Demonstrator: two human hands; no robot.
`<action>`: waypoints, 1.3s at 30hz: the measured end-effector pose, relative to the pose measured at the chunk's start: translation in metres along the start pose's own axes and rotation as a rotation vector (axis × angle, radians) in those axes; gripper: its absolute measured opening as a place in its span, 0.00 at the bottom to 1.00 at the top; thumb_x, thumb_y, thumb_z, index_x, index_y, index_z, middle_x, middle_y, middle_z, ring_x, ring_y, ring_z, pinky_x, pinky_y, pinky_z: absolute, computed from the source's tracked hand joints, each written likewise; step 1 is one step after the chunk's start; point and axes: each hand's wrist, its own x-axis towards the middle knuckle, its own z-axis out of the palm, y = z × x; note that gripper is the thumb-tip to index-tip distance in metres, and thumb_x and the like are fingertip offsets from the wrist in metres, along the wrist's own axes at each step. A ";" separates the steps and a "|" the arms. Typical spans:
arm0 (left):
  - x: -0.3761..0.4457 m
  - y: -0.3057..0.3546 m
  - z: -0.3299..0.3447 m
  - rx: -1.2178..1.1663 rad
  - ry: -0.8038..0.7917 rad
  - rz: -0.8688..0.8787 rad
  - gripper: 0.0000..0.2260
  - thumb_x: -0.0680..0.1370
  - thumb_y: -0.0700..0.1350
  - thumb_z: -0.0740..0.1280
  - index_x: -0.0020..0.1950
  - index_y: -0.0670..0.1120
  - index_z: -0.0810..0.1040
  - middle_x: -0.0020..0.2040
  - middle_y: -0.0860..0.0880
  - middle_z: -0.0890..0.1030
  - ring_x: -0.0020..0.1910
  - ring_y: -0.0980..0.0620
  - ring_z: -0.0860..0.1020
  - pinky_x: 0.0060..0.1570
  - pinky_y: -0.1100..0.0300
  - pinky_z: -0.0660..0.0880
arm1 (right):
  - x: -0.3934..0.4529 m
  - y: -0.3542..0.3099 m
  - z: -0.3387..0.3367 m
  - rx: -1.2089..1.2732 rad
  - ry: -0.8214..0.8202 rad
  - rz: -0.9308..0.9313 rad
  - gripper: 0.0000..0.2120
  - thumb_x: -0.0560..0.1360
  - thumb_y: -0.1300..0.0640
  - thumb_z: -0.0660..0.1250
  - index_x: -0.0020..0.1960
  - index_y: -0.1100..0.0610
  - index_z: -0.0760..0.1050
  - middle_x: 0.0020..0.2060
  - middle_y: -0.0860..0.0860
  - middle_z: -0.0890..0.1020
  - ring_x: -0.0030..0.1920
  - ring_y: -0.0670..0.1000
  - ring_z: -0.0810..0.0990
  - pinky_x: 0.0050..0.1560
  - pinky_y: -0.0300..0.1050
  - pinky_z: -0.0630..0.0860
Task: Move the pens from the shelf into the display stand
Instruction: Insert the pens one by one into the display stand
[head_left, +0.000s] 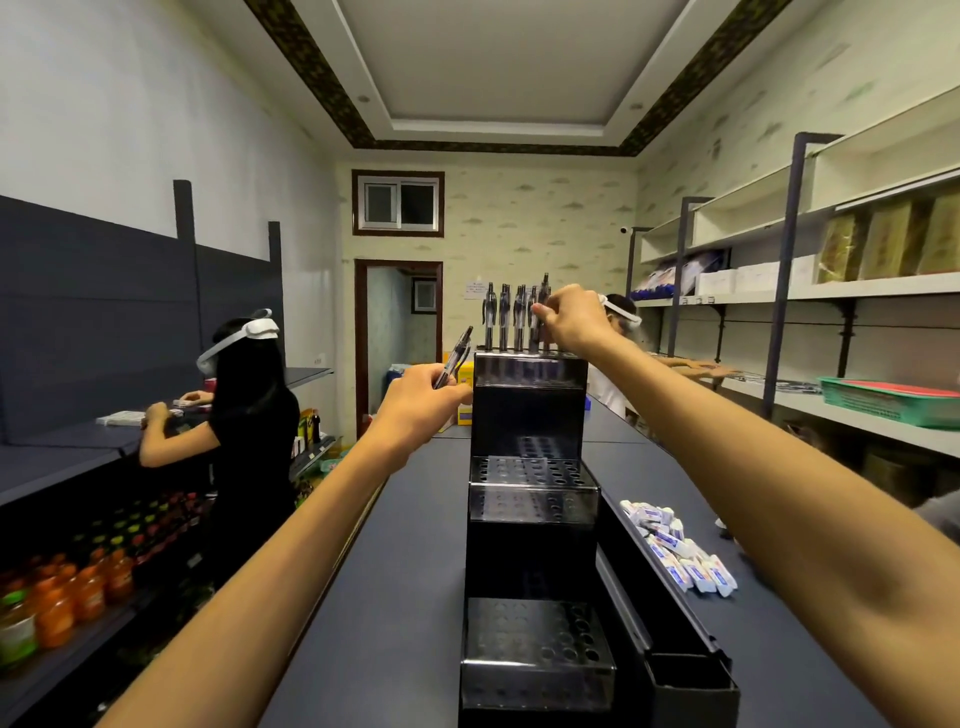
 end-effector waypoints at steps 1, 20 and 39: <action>0.000 0.000 0.001 0.000 -0.002 -0.001 0.09 0.78 0.45 0.69 0.39 0.44 0.74 0.35 0.44 0.78 0.31 0.51 0.74 0.29 0.61 0.69 | 0.000 0.000 0.000 -0.007 -0.004 -0.006 0.18 0.83 0.50 0.64 0.54 0.66 0.80 0.50 0.63 0.84 0.53 0.61 0.82 0.59 0.54 0.78; 0.000 0.006 0.012 0.041 0.030 0.025 0.12 0.77 0.44 0.69 0.37 0.46 0.70 0.35 0.47 0.78 0.35 0.52 0.74 0.40 0.53 0.74 | 0.004 0.003 0.014 -0.230 -0.067 -0.019 0.15 0.84 0.51 0.61 0.52 0.62 0.77 0.48 0.60 0.82 0.48 0.61 0.81 0.53 0.57 0.80; 0.005 0.018 0.033 0.084 0.010 0.096 0.04 0.77 0.47 0.68 0.47 0.49 0.82 0.42 0.49 0.83 0.41 0.51 0.79 0.39 0.56 0.74 | -0.071 -0.015 -0.008 0.657 -0.510 0.021 0.13 0.73 0.56 0.77 0.52 0.66 0.84 0.47 0.60 0.86 0.43 0.49 0.82 0.43 0.37 0.81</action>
